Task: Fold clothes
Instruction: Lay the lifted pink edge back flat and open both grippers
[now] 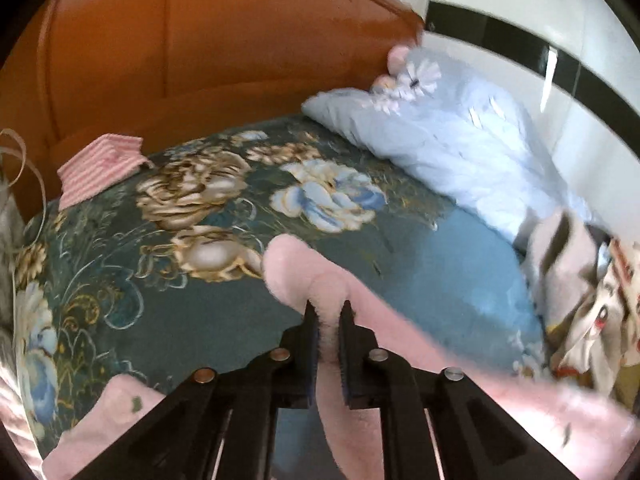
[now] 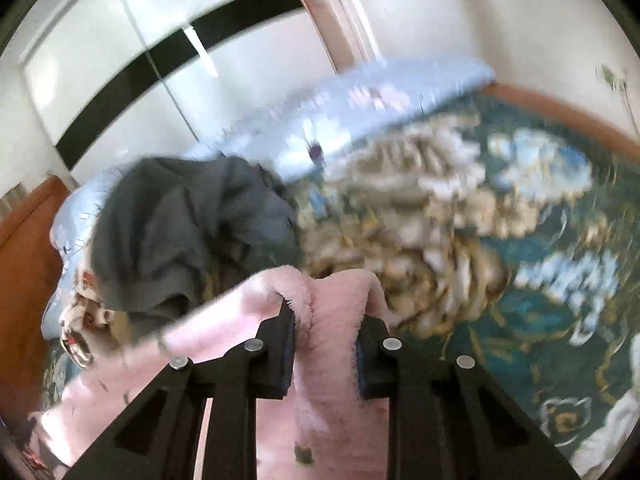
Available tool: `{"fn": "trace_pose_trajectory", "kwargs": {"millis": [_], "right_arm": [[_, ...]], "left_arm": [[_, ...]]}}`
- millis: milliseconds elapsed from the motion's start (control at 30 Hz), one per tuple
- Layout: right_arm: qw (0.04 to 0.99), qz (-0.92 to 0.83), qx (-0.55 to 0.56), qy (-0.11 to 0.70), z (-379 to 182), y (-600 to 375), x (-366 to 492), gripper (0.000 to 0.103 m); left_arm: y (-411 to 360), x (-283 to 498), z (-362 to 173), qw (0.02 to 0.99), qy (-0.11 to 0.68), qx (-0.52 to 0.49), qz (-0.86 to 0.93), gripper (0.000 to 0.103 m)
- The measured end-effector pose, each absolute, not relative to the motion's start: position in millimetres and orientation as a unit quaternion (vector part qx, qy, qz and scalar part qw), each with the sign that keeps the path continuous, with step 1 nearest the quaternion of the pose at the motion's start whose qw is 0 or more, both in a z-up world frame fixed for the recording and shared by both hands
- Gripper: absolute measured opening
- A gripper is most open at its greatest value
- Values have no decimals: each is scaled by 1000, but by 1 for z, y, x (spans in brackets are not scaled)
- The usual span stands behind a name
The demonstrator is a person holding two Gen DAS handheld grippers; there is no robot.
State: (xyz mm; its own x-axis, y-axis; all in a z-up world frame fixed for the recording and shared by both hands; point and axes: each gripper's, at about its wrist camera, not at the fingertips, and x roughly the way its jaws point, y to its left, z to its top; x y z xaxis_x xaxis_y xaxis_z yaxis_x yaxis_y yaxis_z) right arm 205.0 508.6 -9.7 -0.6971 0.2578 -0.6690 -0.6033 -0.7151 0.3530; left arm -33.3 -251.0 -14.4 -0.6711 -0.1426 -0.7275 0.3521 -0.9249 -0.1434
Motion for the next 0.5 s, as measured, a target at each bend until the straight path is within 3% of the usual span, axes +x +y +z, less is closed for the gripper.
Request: {"fn": "trace_pose_trajectory", "kwargs": {"millis": [67, 167, 200, 267, 400, 500], "right_arm": [[250, 862, -330, 293, -33, 509, 197, 25], [243, 854, -343, 306, -52, 509, 200, 29], [241, 855, -341, 307, -53, 509, 202, 29], [238, 857, -333, 312, -49, 510, 209, 35], [271, 869, -286, 300, -25, 503, 233, 58], [282, 879, -254, 287, -11, 490, 252, 59]], "left_arm": [[-246, -42, -26, 130, 136, 405, -895, 22], [-255, -35, -49, 111, 177, 428, -879, 48], [-260, -29, -53, 112, 186, 428, -877, 51], [-275, -19, -59, 118, 215, 425, -872, 53], [-315, 1, -72, 133, 305, 415, -847, 56], [-332, 11, -88, 120, 368, 412, -825, 55]]}}
